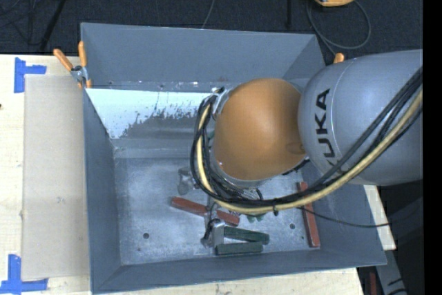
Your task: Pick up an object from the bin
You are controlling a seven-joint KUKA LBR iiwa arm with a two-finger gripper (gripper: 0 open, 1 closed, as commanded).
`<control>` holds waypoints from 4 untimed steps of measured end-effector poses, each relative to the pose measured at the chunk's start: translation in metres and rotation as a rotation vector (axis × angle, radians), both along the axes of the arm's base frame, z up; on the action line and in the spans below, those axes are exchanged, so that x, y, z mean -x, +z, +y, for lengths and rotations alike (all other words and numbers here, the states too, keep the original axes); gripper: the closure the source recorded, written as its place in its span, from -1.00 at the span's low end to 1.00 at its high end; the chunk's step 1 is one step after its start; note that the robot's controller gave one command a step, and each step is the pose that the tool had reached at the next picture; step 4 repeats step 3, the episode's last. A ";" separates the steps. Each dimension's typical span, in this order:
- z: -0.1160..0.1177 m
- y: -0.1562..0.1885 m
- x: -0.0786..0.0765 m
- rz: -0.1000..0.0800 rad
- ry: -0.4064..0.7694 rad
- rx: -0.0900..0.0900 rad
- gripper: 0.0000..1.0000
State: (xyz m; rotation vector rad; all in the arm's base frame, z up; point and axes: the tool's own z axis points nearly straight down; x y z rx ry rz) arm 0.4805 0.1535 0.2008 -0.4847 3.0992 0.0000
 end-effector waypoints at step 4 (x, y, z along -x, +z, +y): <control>-0.029 0.011 -0.022 -0.002 -0.031 -0.001 1.00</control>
Offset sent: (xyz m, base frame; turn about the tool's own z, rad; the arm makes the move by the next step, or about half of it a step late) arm 0.0456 -0.0415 -0.1308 0.0416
